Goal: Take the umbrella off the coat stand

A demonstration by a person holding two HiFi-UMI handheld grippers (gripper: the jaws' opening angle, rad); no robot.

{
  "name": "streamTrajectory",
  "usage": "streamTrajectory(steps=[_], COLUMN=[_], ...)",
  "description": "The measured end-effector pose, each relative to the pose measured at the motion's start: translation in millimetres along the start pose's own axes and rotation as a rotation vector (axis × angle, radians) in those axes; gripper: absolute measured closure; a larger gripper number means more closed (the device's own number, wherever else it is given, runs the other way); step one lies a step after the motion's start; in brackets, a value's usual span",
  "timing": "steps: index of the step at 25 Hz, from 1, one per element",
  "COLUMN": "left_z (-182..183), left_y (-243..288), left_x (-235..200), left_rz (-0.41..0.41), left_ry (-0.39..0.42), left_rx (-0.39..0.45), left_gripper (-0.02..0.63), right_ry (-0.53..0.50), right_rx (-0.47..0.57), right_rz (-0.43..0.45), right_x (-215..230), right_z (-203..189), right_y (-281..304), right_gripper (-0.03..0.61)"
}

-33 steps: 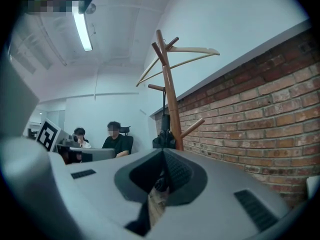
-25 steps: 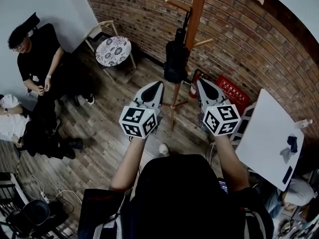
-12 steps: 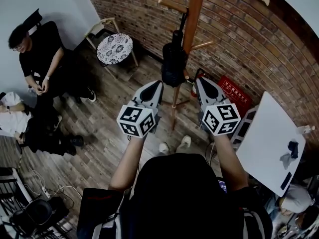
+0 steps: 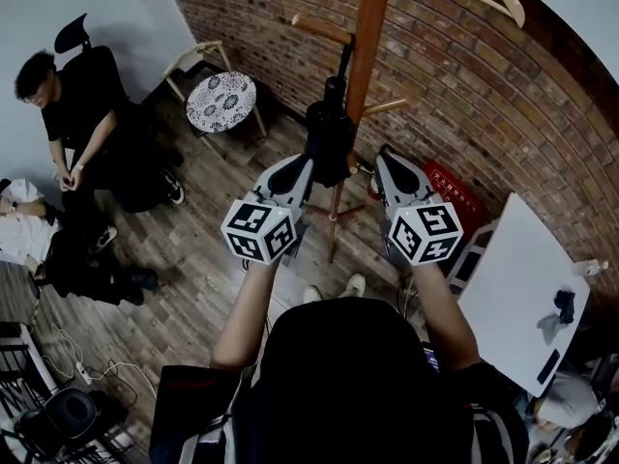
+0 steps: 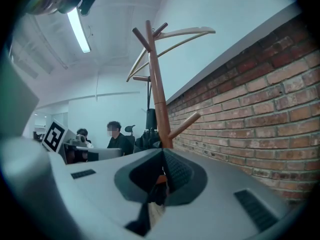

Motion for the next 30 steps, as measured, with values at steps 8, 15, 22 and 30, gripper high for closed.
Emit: streamTrajectory(steps=[8, 15, 22, 30], left_z=[2.6, 6.3, 13.5, 19.7], left_y=[13.9, 24.2, 39.2, 52.8], left_x=[-2.6, -5.5, -8.2, -11.4], left_rz=[-0.011, -0.057, -0.079, -0.098], left_ry=[0.044, 0.047, 0.031, 0.002], left_rx=[-0.048, -0.043, -0.016, 0.015], left_gripper=[0.491, 0.377, 0.28, 0.196], right_ry=[0.0, 0.007, 0.025, 0.026], right_rx=[0.006, 0.007, 0.006, 0.009], right_rz=[0.012, 0.006, -0.012, -0.03], right_x=[4.1, 4.6, 11.4, 19.4], right_z=[4.4, 4.2, 2.7, 3.8], right_y=[11.2, 16.3, 16.9, 18.6], right_gripper=[0.549, 0.549, 0.549, 0.549])
Point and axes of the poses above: the fingertips, and each gripper's own axes: y forward along the fingers, x to its right, z out of its top, the point moved 6 cm from there along -y, backward along the fingers, and after that the axes turned 11 degrees about -x, right-handed, at the moved point
